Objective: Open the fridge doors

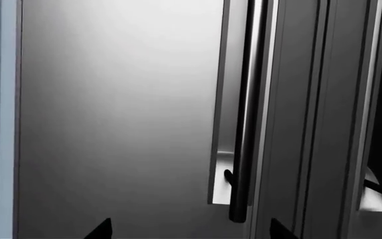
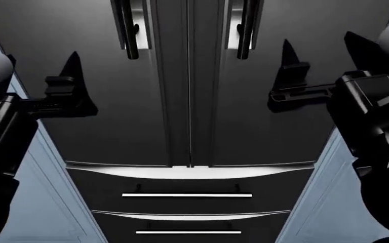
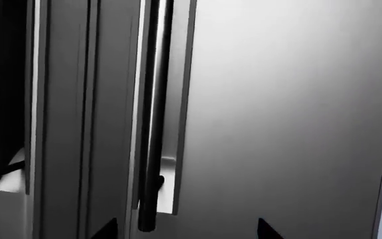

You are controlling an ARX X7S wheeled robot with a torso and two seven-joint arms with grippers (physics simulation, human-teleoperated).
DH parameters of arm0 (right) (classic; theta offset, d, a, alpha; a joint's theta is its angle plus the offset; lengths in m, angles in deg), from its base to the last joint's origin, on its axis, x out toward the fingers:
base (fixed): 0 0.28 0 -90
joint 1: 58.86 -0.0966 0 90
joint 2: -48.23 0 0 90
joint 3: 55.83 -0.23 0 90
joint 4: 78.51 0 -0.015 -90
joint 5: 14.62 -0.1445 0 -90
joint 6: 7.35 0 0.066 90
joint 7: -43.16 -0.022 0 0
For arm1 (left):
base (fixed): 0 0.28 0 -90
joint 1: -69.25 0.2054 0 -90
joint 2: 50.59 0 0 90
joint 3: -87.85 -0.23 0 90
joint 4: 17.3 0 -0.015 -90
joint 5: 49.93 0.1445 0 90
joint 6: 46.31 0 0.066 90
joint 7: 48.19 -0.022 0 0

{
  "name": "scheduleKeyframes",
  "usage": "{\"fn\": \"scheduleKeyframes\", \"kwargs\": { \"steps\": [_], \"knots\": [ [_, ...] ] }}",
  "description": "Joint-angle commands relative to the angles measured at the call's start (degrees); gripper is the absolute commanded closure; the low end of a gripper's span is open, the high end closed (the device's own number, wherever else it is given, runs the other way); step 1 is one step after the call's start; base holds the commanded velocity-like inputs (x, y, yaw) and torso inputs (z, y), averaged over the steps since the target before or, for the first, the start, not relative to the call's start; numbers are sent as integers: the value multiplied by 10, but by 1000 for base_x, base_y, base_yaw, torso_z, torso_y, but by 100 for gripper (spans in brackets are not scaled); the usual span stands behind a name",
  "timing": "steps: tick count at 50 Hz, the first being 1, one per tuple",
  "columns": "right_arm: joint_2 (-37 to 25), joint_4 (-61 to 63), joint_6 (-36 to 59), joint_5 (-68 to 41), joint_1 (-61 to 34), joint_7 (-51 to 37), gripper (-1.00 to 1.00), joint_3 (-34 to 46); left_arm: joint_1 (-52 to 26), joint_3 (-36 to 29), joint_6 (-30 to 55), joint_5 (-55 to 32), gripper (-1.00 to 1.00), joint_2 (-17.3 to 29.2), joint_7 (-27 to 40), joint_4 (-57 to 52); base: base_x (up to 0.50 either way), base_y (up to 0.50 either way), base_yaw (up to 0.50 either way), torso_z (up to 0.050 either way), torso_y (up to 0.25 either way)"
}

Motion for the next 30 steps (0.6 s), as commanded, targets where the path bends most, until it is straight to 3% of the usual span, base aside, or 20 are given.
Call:
{"fn": "scheduleKeyframes", "kwargs": {
  "steps": [1, 12, 30],
  "knots": [
    [-19, -99, 24, -69, -196, -90, -100, 107, 1, 3, -3, -10, -100, 5, 7, 0, 0, 0, 0, 0, 0],
    [-12, -265, -83, 82, -273, 18, -100, 251, 4, -6, -11, -7, -100, 7, 6, 2, 0, 0, 0, 0, 0],
    [43, -445, -124, 131, -342, 62, -100, 303, 8, -7, -19, -15, -100, 11, 13, 4, 0, 0, 0, 0, 0]
  ]
}}
